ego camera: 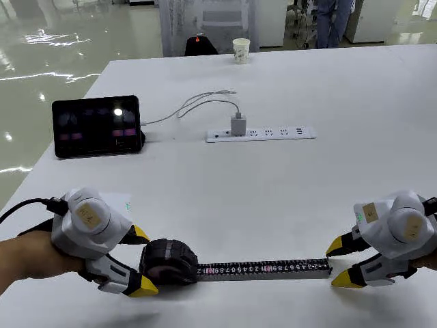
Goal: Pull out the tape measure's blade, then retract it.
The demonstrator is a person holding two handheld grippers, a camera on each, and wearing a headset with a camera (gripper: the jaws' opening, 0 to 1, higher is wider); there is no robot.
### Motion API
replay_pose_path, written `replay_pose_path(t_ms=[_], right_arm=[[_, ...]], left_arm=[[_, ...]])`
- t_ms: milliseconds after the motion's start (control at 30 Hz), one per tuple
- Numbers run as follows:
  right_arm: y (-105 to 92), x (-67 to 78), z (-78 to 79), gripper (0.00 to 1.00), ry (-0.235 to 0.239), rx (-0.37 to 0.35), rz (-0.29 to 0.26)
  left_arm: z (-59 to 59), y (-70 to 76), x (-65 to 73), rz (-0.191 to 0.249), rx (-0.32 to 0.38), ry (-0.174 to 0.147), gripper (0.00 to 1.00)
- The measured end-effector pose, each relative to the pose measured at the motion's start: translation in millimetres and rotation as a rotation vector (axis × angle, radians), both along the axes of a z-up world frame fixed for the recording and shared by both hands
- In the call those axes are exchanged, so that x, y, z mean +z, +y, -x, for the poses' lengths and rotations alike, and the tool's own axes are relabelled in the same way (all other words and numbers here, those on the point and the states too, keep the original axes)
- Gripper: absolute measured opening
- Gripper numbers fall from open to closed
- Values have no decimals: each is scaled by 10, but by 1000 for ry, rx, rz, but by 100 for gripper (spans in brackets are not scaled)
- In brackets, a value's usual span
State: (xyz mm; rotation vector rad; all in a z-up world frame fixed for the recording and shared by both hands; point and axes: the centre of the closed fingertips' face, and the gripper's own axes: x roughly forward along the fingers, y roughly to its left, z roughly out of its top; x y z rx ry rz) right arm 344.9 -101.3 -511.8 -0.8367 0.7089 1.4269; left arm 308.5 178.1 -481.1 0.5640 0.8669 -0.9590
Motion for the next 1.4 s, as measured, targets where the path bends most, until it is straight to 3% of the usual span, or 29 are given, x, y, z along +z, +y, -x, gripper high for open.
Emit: replay_pose_path(t_ms=[633, 1400], right_arm=[[-68, 158, 148, 48, 33, -173, -79], [-31, 283, 408, 68, 34, -356, -204]], left_arm=[[133, -38, 202, 154, 237, -45, 81], [396, -65, 320, 281, 454, -115, 89]])
